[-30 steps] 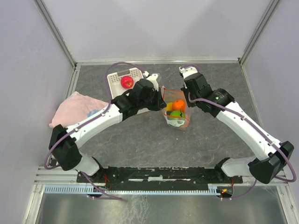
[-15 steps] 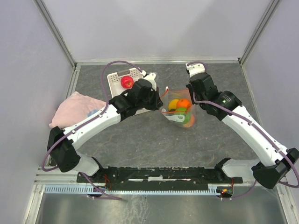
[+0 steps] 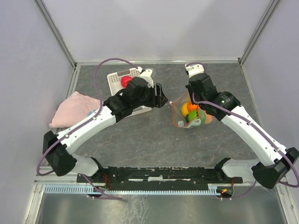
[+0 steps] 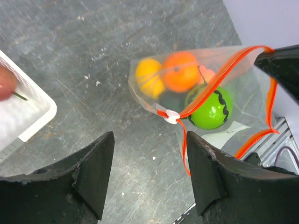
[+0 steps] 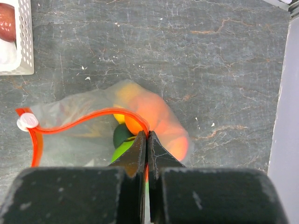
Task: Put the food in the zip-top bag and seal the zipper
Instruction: Pick up the fake fruit from the bin.
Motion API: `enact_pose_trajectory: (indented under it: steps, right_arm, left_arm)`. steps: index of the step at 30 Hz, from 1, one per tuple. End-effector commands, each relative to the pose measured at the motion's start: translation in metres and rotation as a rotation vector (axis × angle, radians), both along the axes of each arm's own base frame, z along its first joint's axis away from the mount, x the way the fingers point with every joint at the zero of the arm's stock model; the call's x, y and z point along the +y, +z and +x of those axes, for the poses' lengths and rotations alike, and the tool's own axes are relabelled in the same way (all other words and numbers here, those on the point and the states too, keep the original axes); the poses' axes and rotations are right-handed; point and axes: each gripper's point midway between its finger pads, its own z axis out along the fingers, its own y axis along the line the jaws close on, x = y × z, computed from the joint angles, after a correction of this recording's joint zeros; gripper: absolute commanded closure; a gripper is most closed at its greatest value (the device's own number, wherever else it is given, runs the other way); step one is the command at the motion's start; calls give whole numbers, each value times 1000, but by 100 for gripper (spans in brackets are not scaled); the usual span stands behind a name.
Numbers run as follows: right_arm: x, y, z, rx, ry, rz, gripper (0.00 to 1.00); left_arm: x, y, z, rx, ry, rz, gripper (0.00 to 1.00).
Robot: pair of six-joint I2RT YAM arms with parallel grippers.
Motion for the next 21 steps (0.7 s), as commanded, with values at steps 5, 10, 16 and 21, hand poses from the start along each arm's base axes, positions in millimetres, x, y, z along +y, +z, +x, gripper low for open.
enact_pose_trajectory:
  steps: [5, 10, 16, 21]
  right_arm:
    - [1, 24, 7, -90, -10, 45, 98]
    - [2, 21, 8, -87, -10, 44, 98]
    - [2, 18, 8, -80, -8, 43, 99]
    - [3, 16, 7, -77, -2, 44, 98]
  left_arm:
    - [43, 26, 28, -114, 134, -31, 26]
    - [63, -19, 53, -23, 205, 25, 23]
    - [88, -63, 89, 59, 282, 89, 22]
    - [109, -92, 119, 120, 396, 53, 22]
